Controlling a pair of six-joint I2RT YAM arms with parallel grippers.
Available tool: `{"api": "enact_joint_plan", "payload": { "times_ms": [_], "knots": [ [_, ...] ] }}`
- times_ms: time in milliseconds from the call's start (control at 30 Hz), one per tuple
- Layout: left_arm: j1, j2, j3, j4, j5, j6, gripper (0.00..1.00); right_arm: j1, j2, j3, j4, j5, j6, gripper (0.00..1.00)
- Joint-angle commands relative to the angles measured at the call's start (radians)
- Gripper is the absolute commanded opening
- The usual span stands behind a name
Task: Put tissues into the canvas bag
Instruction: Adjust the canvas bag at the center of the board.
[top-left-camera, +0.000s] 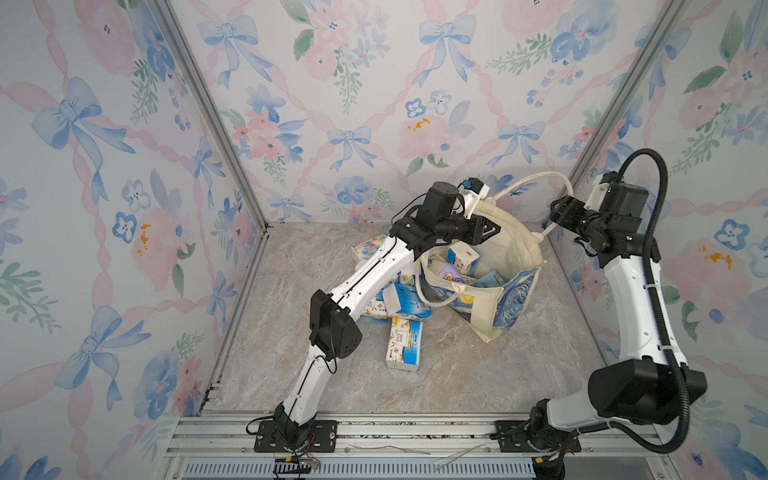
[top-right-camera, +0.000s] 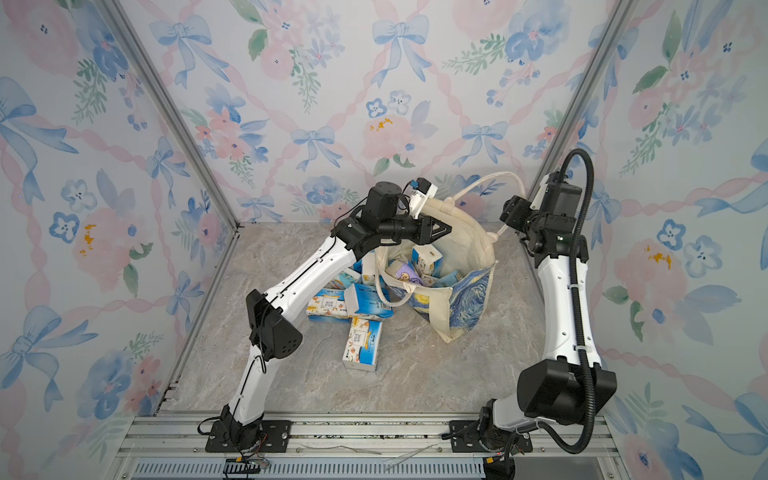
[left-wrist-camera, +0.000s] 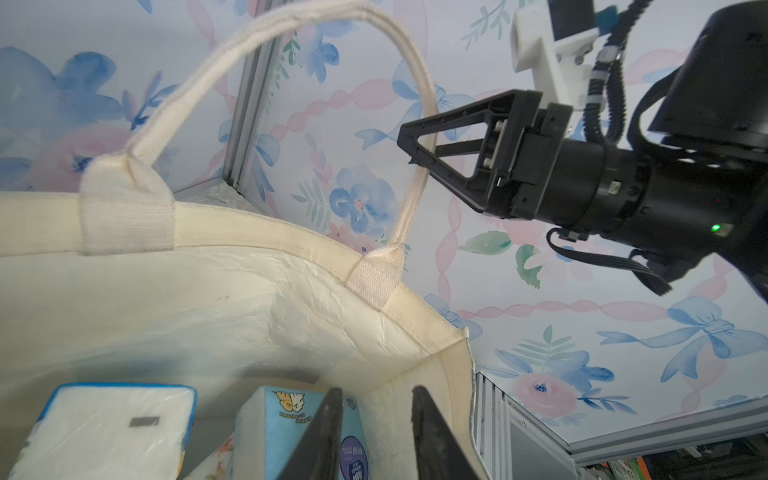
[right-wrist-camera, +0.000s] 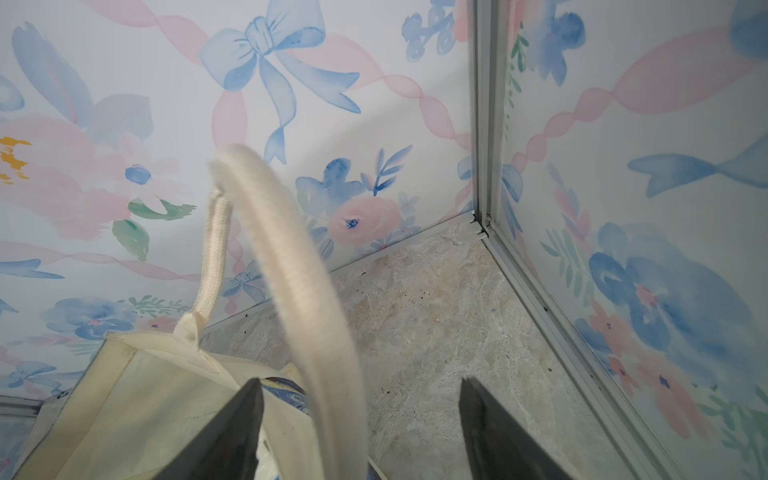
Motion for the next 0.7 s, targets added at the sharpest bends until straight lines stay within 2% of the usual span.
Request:
{"api": "enact_joint_plan", "payload": {
  "times_ms": [0,133,300,400,533,667],
  "knots": [
    [0.026,-0.089,-0.059,-0.035,-0.042,0.063,0.31,-0.044,0.002,0.011,-0.008,-0.116,0.071,0.79],
    [0.055,-0.171,-0.144,-0.057,-0.103,0.089,0.31,-0.111,-0.011,-0.03,0.034,-0.189,0.113,0.81],
    [0.137,-0.279,-0.259,-0.197,-0.31,0.114,0.31,-0.093,-0.109,-0.085,0.056,-0.181,0.042,0.81],
    [0.205,-0.358,-0.412,-0.212,-0.371,0.095,0.33,-0.002,-0.172,-0.09,-0.001,-0.139,-0.058,0.81],
    [0.269,-0.443,-0.603,-0.219,-0.371,0.084,0.36,0.155,-0.251,-0.109,-0.092,-0.046,-0.173,0.81],
    [0.293,-0.485,-0.734,-0.24,-0.322,0.078,0.44,0.27,-0.327,-0.171,-0.134,-0.064,-0.203,0.81]
  ]
}}
